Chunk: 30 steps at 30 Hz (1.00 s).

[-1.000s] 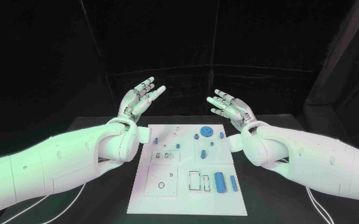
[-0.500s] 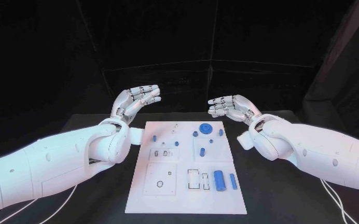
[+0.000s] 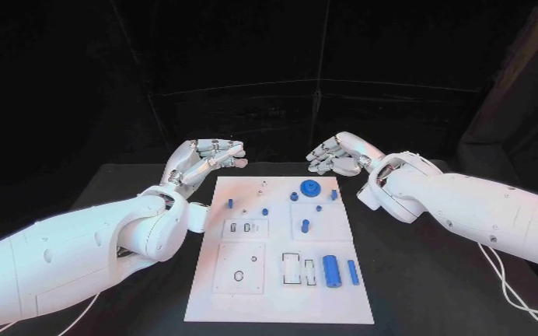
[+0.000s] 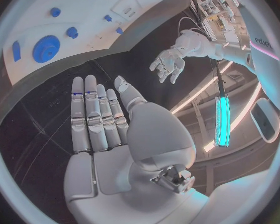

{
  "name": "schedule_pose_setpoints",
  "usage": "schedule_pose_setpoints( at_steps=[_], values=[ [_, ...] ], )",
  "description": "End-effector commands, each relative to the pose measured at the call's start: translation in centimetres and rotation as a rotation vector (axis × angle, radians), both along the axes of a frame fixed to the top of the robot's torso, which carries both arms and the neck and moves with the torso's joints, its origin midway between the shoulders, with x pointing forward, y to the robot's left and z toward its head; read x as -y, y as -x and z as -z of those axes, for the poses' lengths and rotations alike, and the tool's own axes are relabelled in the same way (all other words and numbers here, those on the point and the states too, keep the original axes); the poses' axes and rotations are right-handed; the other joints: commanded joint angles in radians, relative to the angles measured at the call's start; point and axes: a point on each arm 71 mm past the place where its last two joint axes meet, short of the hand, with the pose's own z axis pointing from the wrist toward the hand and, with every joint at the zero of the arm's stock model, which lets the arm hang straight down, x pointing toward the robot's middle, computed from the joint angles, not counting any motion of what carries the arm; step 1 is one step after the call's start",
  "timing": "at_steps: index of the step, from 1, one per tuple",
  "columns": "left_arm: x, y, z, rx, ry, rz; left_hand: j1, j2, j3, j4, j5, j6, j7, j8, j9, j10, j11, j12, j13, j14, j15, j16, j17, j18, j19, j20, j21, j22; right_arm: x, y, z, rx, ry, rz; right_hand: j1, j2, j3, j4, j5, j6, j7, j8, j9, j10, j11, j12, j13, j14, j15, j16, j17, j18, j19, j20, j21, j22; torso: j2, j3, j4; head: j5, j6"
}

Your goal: Assemble the parts on the task board

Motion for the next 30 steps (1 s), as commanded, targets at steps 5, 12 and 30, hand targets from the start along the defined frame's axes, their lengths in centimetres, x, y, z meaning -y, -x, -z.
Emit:
schedule_pose_setpoints(
  at_steps=[5, 12, 30],
  values=[
    [0.9, 1.2, -0.6, 0.021, 0.003, 0.088, -0.013, 0.001, 0.001, -0.012, 0.004, 0.007, 0.003, -0.018, -0.002, -0.002, 0.005, -0.026, -0.003, 0.023, -0.003, 0.003, 0.01, 0.008, 0.023, -0.002, 0.005, -0.006, -1.7, -0.8, 0.4, 0.081, 0.446, -0.038, 0.002, -0.046, 0.04, -0.001, -0.007, 0.071, -0.028, -0.035, -0.001, 0.077, -0.038, -0.038, 0.002, 0.237, -0.064, 0.115, 0.103, 0.009, 0.106, -0.072, 0.24, 0.134, 0.046, -0.0087, 0.024, -0.018, 0.004],
    [1.5, 1.7, -0.8, 0.016, 0.015, 0.116, -0.017, 0.002, 0.002, -0.014, 0.004, 0.006, 0.004, -0.022, -0.002, -0.004, 0.006, -0.032, -0.004, 0.024, -0.002, 0.0, 0.011, 0.008, 0.027, -0.003, 0.004, -0.008, -2.7, -1.3, 0.6, 0.118, 0.59, -0.05, -0.019, -0.06, 0.066, 0.001, -0.014, 0.06, -0.038, -0.045, -0.002, 0.05, -0.04, -0.036, 0.004, 0.239, -0.07, 0.314, 0.231, 0.01, 0.111, -0.079, 0.36, 0.208, 0.067, -0.0138, 0.0337, -0.031, 0.005],
    [1.7, 1.9, -0.8, 0.0, 0.032, 0.137, -0.024, 0.005, 0.004, -0.019, 0.004, 0.002, 0.009, -0.032, -0.002, -0.011, 0.011, -0.046, -0.004, 0.017, 0.003, -0.012, 0.012, 0.007, 0.027, 0.0, -0.003, -0.014, -4.7, -1.4, 0.8, 0.138, 0.666, -0.094, -0.039, -0.074, 0.111, 0.005, -0.024, 0.024, -0.039, -0.044, -0.001, 0.006, -0.038, -0.033, 0.005, 0.215, -0.062, 0.704, 0.551, -0.017, 0.147, -0.069, 0.642, 0.498, 0.104, -0.0151, 0.0368, -0.031, 0.012]
  ],
)
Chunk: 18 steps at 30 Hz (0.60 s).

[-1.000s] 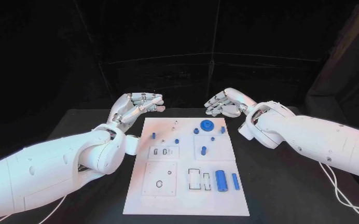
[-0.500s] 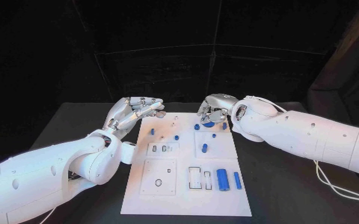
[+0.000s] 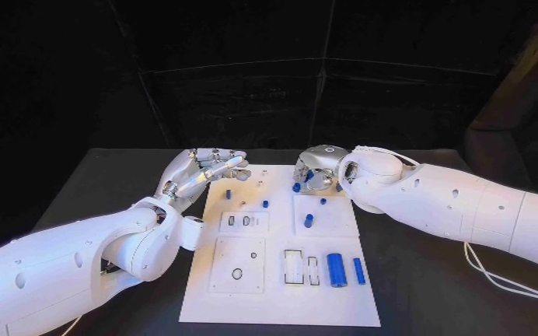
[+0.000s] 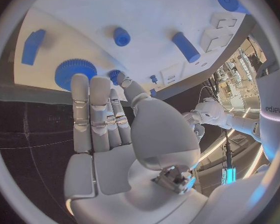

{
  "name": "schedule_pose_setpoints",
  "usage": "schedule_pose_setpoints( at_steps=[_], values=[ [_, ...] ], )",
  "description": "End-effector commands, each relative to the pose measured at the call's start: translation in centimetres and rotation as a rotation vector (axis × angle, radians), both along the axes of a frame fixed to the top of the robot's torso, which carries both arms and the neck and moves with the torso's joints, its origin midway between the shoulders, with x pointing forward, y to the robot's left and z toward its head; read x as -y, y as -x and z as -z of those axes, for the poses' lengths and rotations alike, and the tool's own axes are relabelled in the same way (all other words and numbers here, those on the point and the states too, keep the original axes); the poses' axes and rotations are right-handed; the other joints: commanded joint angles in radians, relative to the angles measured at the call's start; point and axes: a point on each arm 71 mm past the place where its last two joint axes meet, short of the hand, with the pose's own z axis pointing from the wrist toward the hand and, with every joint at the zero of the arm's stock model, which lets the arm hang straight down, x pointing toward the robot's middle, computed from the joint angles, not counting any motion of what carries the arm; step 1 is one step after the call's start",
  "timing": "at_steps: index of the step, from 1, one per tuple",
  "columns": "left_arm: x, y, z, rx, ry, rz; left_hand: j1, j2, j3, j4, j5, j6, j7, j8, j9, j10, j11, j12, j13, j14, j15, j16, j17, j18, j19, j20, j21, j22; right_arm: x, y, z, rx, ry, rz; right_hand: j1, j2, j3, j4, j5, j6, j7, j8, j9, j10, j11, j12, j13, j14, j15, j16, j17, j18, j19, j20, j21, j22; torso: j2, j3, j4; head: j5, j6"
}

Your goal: Assemble the parts on the task board

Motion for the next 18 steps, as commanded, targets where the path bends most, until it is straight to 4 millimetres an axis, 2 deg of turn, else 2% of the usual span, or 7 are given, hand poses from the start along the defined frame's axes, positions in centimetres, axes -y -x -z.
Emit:
schedule_pose_setpoints(
  at_steps=[1, 7, 10, 15, 18],
  values=[
    [0.1, -0.01, -0.14, 0.0, 0.01, 0.02, -0.011, 0.0, -0.001, -0.005, 0.004, -0.001, 0.006, -0.007, -0.001, -0.004, 0.004, -0.004, -0.001, 0.0, 0.003, -0.006, 0.001, 0.007, 0.006, 0.0, -0.003, -0.001, -0.38, 0.06, -0.12, 0.012, 0.036, -0.015, -0.008, -0.003, 0.008, 0.0, -0.004, -0.008, 0.0, -0.004, 0.0, -0.004, 0.0, 0.002, 0.002, 0.02, 0.003, 0.051, 0.05, -0.019, 0.015, 0.001, 0.035, 0.044, 0.008, 0.0001, 0.0012, 0.002, 0.0],
    [-0.02, -0.11, -0.1, -0.004, 0.009, 0.017, -0.011, 0.0, -0.001, -0.006, 0.004, -0.002, 0.006, -0.007, -0.001, -0.004, 0.004, -0.005, -0.001, 0.0, 0.003, -0.006, 0.001, 0.007, 0.006, 0.0, -0.003, -0.002, -0.83, 0.29, -0.15, 0.008, 0.036, -0.032, -0.009, -0.002, 0.017, 0.0, -0.004, -0.008, -0.001, -0.004, 0.0, 0.003, -0.001, 0.003, 0.002, 0.023, 0.002, 0.12, 0.12, -0.027, 0.037, 0.002, 0.083, 0.107, 0.012, -0.0003, 0.001, 0.003, 0.002],
    [-0.04, -0.14, -0.07, -0.006, 0.009, 0.017, -0.011, 0.0, -0.001, -0.006, 0.004, -0.002, 0.006, -0.007, -0.001, -0.004, 0.004, -0.005, -0.001, 0.0, 0.003, -0.006, 0.001, 0.007, 0.006, 0.0, -0.003, -0.002, -0.87, 0.25, -0.1, 0.004, 0.04, -0.033, -0.011, 0.001, 0.022, 0.001, -0.004, -0.007, -0.002, -0.003, 0.0, 0.01, -0.002, 0.004, 0.002, 0.024, 0.001, 0.151, 0.15, -0.031, 0.046, 0.002, 0.104, 0.135, 0.013, -0.0007, 0.0004, 0.003, -0.002],
    [-0.09, -0.21, -0.03, -0.009, 0.008, 0.016, -0.012, 0.001, -0.001, -0.006, 0.004, -0.002, 0.006, -0.008, -0.001, -0.004, 0.004, -0.005, -0.001, 0.0, 0.003, -0.006, 0.001, 0.007, 0.006, 0.0, -0.004, -0.002, -0.93, 0.19, -0.06, 0.002, 0.042, -0.034, -0.014, 0.008, 0.032, 0.003, -0.005, -0.003, -0.002, -0.003, 0.0, 0.021, -0.004, 0.005, 0.002, 0.025, 0.0, 0.184, 0.184, -0.036, 0.058, 0.002, 0.128, 0.167, 0.015, 0.0001, 0.0009, 0.003, -0.002],
    [-0.12, -0.25, 0.0, -0.01, 0.007, 0.016, -0.012, 0.001, -0.001, -0.006, 0.004, -0.002, 0.006, -0.008, -0.001, -0.005, 0.004, -0.005, -0.001, -0.001, 0.003, -0.007, 0.001, 0.007, 0.005, 0.0, -0.004, -0.002, -1.05, 0.18, -0.04, 0.0, 0.042, -0.037, -0.01, 0.024, 0.056, 0.003, -0.04, 0.006, -0.005, -0.001, 0.001, 0.038, -0.007, 0.007, 0.002, 0.027, -0.003, 0.225, 0.226, -0.042, 0.074, 0.001, 0.158, 0.209, 0.016, -0.0001, 0.0015, 0.003, -0.001]
  ],
)
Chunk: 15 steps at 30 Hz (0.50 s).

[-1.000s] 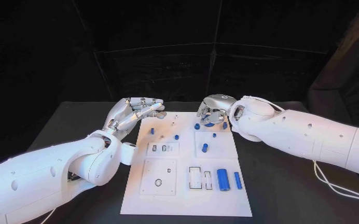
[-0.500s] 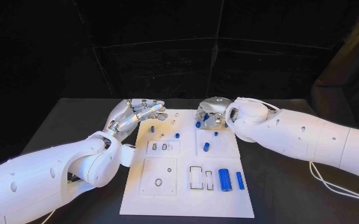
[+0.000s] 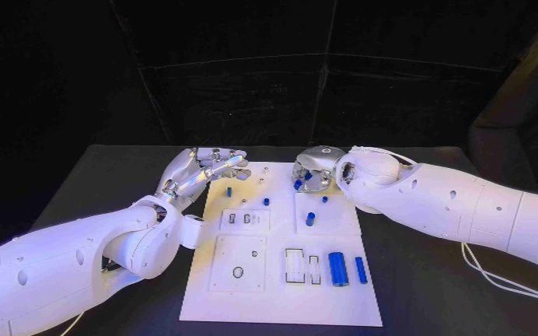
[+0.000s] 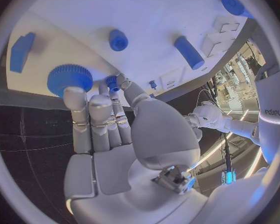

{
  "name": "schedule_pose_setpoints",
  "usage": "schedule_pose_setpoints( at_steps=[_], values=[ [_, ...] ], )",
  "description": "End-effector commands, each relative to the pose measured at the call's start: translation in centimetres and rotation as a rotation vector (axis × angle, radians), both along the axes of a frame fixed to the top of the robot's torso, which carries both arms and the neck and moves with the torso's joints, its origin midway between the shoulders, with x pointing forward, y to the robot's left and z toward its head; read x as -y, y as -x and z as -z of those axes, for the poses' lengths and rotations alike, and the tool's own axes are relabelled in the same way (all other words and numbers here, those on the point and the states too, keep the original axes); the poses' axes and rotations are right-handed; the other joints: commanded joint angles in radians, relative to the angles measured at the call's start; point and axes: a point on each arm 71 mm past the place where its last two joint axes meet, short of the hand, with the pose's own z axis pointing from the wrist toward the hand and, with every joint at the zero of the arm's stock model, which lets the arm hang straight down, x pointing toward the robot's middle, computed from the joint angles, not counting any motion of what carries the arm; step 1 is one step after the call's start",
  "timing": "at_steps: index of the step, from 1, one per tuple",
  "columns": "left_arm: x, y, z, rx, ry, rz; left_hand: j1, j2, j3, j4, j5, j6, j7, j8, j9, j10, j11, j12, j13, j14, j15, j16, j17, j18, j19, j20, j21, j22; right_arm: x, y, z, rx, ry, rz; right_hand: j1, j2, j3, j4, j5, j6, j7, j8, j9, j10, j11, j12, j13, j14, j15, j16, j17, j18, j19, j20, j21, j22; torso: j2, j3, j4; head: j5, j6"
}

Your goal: Assemble the parts on the task board

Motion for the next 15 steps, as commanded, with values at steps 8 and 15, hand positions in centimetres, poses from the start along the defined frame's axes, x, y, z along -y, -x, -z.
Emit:
schedule_pose_setpoints(
  at_steps=[8, 15],
  values=[
    [0.1, -0.08, -0.06, -0.006, 0.007, 0.016, -0.013, 0.0, -0.001, -0.007, 0.004, -0.003, 0.007, -0.006, -0.001, -0.007, 0.005, -0.008, -0.001, -0.001, 0.004, -0.009, 0.002, 0.007, 0.005, 0.001, -0.005, -0.002, -0.37, -0.11, -0.36, 0.03, -0.013, -0.009, 0.032, 0.057, 0.097, -0.005, -0.089, 0.081, -0.01, 0.025, 0.01, 0.084, -0.014, 0.024, 0.008, 0.032, -0.013, 0.099, 0.103, -0.026, 0.056, -0.008, 0.087, 0.128, 0.004, -0.0003, 0.0011, 0.0, -0.001],
    [0.02, -0.12, -0.03, -0.008, 0.006, 0.016, -0.013, 0.0, -0.001, -0.007, 0.004, -0.003, 0.007, -0.006, -0.001, -0.007, 0.005, -0.008, -0.001, -0.001, 0.004, -0.009, 0.002, 0.007, 0.005, 0.001, -0.005, -0.002, -0.55, 0.0, -1.03, 0.099, -0.068, -0.014, 0.047, 0.042, 0.161, -0.004, -0.091, 0.11, -0.011, 0.026, 0.013, 0.113, -0.019, 0.019, 0.013, 0.024, -0.015, 0.125, 0.119, -0.037, 0.082, -0.013, 0.135, 0.199, 0.006, -0.0006, -0.0012, 0.004, 0.002]
  ],
)
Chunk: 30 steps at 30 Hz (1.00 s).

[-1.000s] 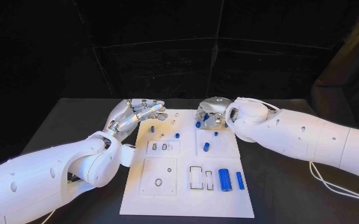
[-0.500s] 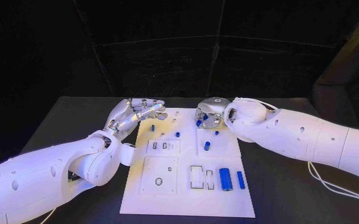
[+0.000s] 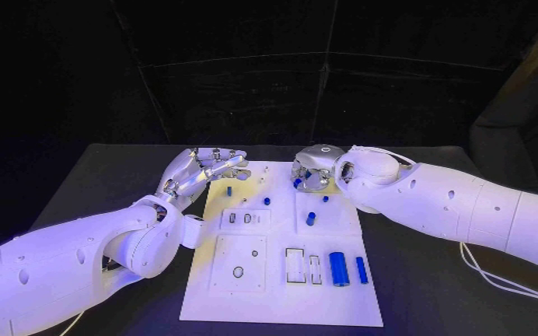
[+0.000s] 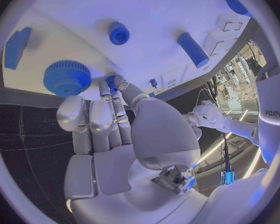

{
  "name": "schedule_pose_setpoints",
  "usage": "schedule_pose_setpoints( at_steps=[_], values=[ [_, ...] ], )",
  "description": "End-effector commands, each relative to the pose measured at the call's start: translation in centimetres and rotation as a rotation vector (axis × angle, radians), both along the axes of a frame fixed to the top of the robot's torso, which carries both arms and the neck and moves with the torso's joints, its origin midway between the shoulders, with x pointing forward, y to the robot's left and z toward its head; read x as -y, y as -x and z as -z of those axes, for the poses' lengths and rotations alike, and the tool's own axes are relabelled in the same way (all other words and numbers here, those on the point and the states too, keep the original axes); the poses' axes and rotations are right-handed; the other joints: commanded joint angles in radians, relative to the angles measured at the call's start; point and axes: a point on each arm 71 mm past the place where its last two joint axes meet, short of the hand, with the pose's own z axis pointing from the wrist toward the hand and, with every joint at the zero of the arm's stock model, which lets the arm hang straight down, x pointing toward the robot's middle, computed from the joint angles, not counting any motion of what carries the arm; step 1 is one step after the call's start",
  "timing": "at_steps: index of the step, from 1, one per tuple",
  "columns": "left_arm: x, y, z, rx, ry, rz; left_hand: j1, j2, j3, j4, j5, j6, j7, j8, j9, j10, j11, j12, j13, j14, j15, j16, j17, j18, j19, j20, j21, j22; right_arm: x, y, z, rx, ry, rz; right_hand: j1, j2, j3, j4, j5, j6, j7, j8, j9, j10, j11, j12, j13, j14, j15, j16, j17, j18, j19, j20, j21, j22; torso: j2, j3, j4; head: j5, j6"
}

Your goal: Assemble the parts on the task board

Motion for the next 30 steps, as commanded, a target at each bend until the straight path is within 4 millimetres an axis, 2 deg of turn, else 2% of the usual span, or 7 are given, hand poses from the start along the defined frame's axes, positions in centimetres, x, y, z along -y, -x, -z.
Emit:
schedule_pose_setpoints(
  at_steps=[1, 10, 15, 16, 21, 30],
  values=[
    [0.1, 0.0, -0.1, -0.001, 0.008, 0.015, -0.014, 0.0, -0.001, -0.008, 0.004, 0.0, 0.004, -0.007, -0.001, -0.003, 0.002, -0.004, -0.001, -0.001, 0.004, -0.005, 0.001, 0.007, 0.005, 0.001, -0.005, -0.001, -0.3, 0.1, -0.8, 0.077, -0.055, -0.011, 0.015, 0.0, 0.026, 0.006, 0.01, 0.007, 0.0, -0.002, 0.006, 0.016, -0.007, -0.007, 0.001, 0.023, -0.007, 0.009, 0.001, -0.007, 0.004, 0.0, 0.01, 0.011, 0.002, -0.0004, -0.0017, 0.002, 0.002],
    [0.0, -0.1, -0.1, -0.004, 0.007, 0.016, -0.014, 0.0, -0.001, -0.008, 0.004, 0.0, 0.004, -0.007, -0.001, -0.004, 0.002, -0.004, -0.001, -0.001, 0.004, -0.005, 0.001, 0.007, 0.005, 0.001, -0.006, -0.001, -1.2, -0.4, -1.5, 0.144, -0.12, 0.006, 0.003, -0.021, 0.058, 0.011, 0.013, -0.002, 0.005, -0.017, 0.002, 0.002, -0.001, -0.022, -0.003, 0.018, -0.001, 0.018, 0.003, -0.008, 0.0, 0.005, 0.021, 0.021, 0.005, -0.0008, 0.0014, 0.003, 0.01],
    [0.1, -0.1, -0.1, -0.004, 0.008, 0.018, -0.014, 0.0, -0.001, -0.008, 0.004, -0.001, 0.004, -0.008, -0.001, -0.004, 0.002, -0.005, -0.001, -0.001, 0.004, -0.005, 0.001, 0.007, 0.005, 0.001, -0.006, -0.002, -1.6, -1.1, -1.8, 0.169, -0.138, 0.019, -0.001, -0.029, 0.068, 0.013, 0.013, -0.006, 0.007, -0.022, 0.001, -0.004, 0.002, -0.024, -0.005, 0.017, 0.001, 0.021, 0.002, -0.008, -0.001, 0.007, 0.024, 0.025, 0.007, -0.001, 0.0036, 0.003, 0.01],
    [0.1, -0.1, -0.1, -0.004, 0.008, 0.019, -0.014, 0.0, -0.001, -0.008, 0.004, -0.001, 0.004, -0.008, -0.001, -0.004, 0.002, -0.005, -0.001, -0.001, 0.004, -0.005, 0.001, 0.007, 0.005, 0.001, -0.006, -0.002, -1.7, -1.2, -1.8, 0.172, -0.14, 0.02, -0.001, -0.031, 0.07, 0.014, 0.013, -0.007, 0.008, -0.023, 0.0, -0.005, 0.002, -0.024, -0.005, 0.017, 0.001, 0.021, 0.002, -0.008, -0.001, 0.008, 0.024, 0.025, 0.008, -0.0011, 0.0027, 0.004, 0.011],
    [0.1, -0.1, -0.2, -0.004, 0.008, 0.021, -0.014, 0.0, -0.001, -0.008, 0.004, -0.001, 0.004, -0.008, -0.001, -0.004, 0.002, -0.005, -0.001, -0.001, 0.004, -0.005, 0.001, 0.007, 0.005, 0.001, -0.006, -0.002, -2.4, -1.6, -2.2, 0.188, -0.157, 0.018, -0.004, -0.036, 0.076, 0.016, 0.014, -0.01, 0.009, -0.026, 0.0, -0.01, 0.004, -0.025, -0.006, 0.016, 0.002, 0.024, 0.003, -0.008, -0.002, 0.009, 0.026, 0.027, 0.016, -0.0031, 0.0069, 0.002, 0.012],
    [0.1, -0.1, -0.3, -0.003, 0.009, 0.022, -0.014, 0.0, -0.001, -0.008, 0.004, -0.001, 0.004, -0.008, -0.001, -0.004, 0.002, -0.005, -0.001, -0.001, 0.004, -0.005, 0.001, 0.007, 0.005, 0.001, -0.006, -0.002, -4.0, -1.9, -2.5, 0.192, -0.167, 0.0, -0.006, -0.038, 0.08, 0.017, 0.015, -0.012, 0.01, -0.027, -0.001, -0.013, 0.005, -0.025, -0.007, 0.016, 0.003, 0.026, 0.004, -0.008, -0.003, 0.01, 0.027, 0.028, 0.028, -0.0055, 0.0106, 0.003, 0.017]
  ],
)
